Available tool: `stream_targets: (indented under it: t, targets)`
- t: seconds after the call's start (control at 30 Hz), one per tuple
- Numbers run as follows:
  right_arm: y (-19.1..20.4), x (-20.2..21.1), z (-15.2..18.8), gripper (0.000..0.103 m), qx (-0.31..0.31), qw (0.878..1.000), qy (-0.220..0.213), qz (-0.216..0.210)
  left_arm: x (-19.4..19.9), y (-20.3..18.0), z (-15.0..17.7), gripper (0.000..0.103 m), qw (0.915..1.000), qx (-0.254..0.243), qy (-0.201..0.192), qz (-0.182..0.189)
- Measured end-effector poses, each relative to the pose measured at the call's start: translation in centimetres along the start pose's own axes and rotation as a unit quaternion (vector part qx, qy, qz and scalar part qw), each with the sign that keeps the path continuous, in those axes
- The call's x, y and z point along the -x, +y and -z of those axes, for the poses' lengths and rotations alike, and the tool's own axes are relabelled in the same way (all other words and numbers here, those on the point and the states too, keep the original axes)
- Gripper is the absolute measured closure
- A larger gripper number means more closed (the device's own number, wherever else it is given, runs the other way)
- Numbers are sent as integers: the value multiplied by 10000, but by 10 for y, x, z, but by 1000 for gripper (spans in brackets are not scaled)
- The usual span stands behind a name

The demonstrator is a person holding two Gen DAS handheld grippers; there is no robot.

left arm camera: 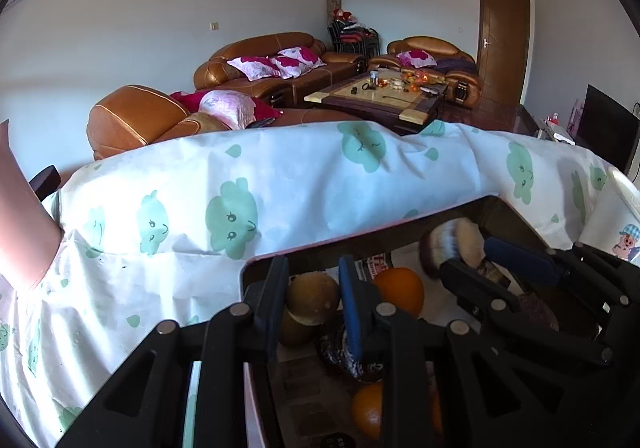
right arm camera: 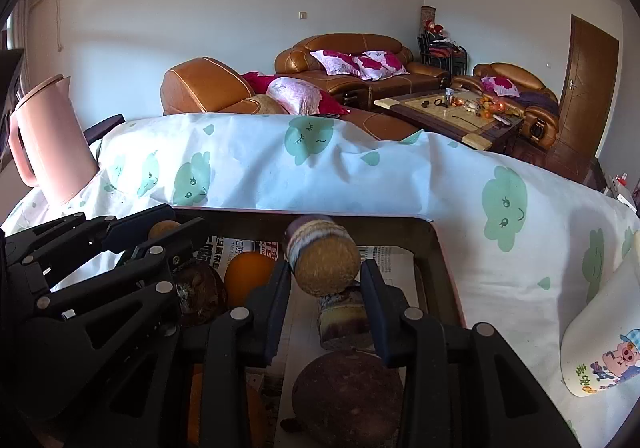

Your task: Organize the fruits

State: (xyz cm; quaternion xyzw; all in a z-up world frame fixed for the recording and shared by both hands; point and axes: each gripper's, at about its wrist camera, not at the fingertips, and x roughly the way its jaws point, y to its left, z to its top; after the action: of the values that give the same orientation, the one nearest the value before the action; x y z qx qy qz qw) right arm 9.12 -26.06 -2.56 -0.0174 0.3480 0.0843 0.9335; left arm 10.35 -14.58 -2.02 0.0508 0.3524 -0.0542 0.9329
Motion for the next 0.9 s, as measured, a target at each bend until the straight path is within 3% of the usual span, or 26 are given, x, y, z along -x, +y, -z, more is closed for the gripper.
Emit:
stream_targets:
  t: [0.3, 0.53, 0.6, 0.67, 0.7, 0.73, 0.8, 0.9]
  targets:
    - [-5, 12, 3, 62, -83, 9993, -199, -316, -2, 4, 0, 76, 9998, 16, 116, 147]
    - [-22, 50, 9, 39, -736, 9927, -955, -18, -6, 0, -4, 75, 9995, -185, 226, 105]
    - [-27, 55, 10, 38, -952, 9891, -1123, 47, -6, 0, -5, 63, 9996, -153, 241, 22]
    - [-30, 56, 9, 35, -1034, 9873, -1198, 123, -2, -2, -7, 26, 9997, -120, 173, 119]
    - [-31, 56, 9, 33, -1045, 9868, -1223, 199, 2, -4, -8, 15, 9995, -157, 109, 246]
    - [-31, 57, 9, 31, -1055, 9861, -1255, 278, 8, -6, -8, 0, 9997, -207, -13, 143]
    - [-33, 58, 10, 29, -1106, 9845, -1313, 361, 20, -10, -5, 0, 9989, -300, -351, -59]
    - [-32, 60, 10, 29, -1155, 9819, -1418, 493, 23, -16, -3, 0, 9984, -436, -354, -42]
